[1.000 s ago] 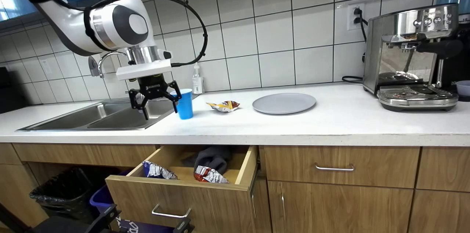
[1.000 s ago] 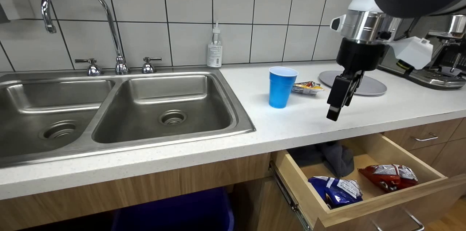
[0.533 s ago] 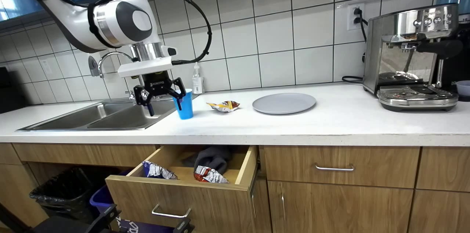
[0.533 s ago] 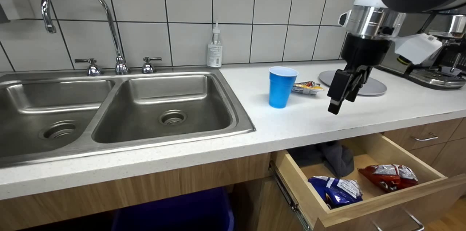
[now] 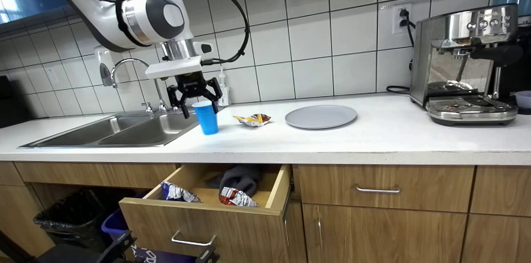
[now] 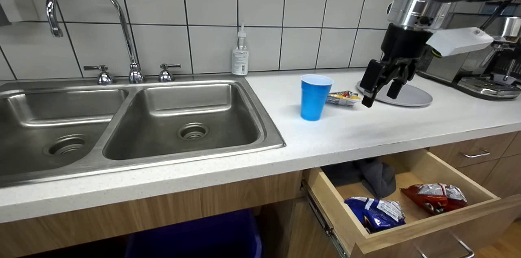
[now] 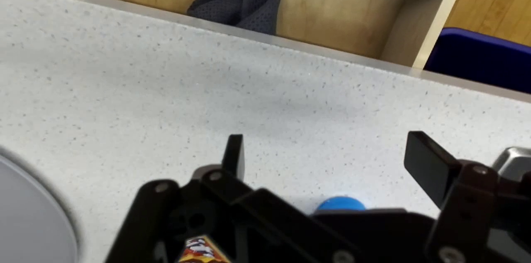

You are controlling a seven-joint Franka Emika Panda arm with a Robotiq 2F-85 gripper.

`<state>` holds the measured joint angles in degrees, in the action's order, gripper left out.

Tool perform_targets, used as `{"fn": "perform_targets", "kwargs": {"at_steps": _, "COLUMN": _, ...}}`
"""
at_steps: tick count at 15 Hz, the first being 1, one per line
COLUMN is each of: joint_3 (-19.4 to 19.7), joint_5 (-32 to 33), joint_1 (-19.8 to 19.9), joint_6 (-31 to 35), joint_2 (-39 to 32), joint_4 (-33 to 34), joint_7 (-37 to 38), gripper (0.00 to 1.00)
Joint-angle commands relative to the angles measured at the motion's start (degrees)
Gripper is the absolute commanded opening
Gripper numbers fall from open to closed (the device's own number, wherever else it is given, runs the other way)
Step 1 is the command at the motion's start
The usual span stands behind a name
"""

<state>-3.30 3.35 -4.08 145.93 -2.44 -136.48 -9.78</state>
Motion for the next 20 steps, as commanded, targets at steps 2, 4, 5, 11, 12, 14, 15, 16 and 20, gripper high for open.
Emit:
{"fn": "perform_targets", "kwargs": {"at_steps": 2, "joint_3": 0.9, "joint_5": 2.6, "joint_1": 0.5, "joint_6": 0.4, "joint_2": -3.5, "joint_4": 5.4, "joint_7": 5.6, "gripper": 1.00}}
{"fn": "perform_targets", "kwargs": {"at_steps": 4, "joint_3": 1.2, "joint_5": 2.8, "joint_1": 0.4, "joint_6": 0.6, "joint_2": -4.9, "joint_4": 7.4, "joint_7": 6.8, "gripper": 1.00}}
{"fn": "perform_targets", "kwargs": {"at_steps": 5, "joint_3": 1.4, "joint_5": 2.9, "joint_1": 0.4, "joint_6": 0.7, "joint_2": -5.7, "joint_4": 8.4, "joint_7": 7.3, "gripper": 1.00}}
{"fn": "perform_targets", "kwargs": {"at_steps": 11, "joint_3": 3.3, "joint_5": 2.6, "joint_1": 0.7, "joint_6": 2.5, "joint_2": -11.2, "joint_4": 14.3, "joint_7": 10.3, "gripper": 1.00}}
{"fn": "perform_targets", "kwargs": {"at_steps": 12, "joint_3": 3.6, "joint_5": 2.1, "joint_1": 0.8, "joint_6": 2.8, "joint_2": -12.1, "joint_4": 15.3, "joint_7": 10.4, "gripper": 1.00}}
{"fn": "perform_targets", "kwargs": {"at_steps": 14, "joint_3": 4.1, "joint_5": 1.7, "joint_1": 0.9, "joint_6": 3.6, "joint_2": -13.8, "joint_4": 17.1, "joint_7": 11.3, "gripper": 1.00}}
{"fn": "perform_targets", "kwargs": {"at_steps": 15, "joint_3": 4.3, "joint_5": 1.6, "joint_1": 0.9, "joint_6": 3.9, "joint_2": -14.6, "joint_4": 18.0, "joint_7": 11.8, "gripper": 1.00}}
{"fn": "perform_targets", "kwargs": {"at_steps": 16, "joint_3": 4.4, "joint_5": 1.4, "joint_1": 0.9, "joint_6": 4.1, "joint_2": -15.4, "joint_4": 18.8, "joint_7": 12.2, "gripper": 1.00}}
{"fn": "perform_targets", "kwargs": {"at_steps": 20, "joint_3": 4.9, "joint_5": 0.7, "joint_1": 1.1, "joint_6": 4.5, "joint_2": -18.8, "joint_4": 22.6, "joint_7": 13.4, "gripper": 1.00}}
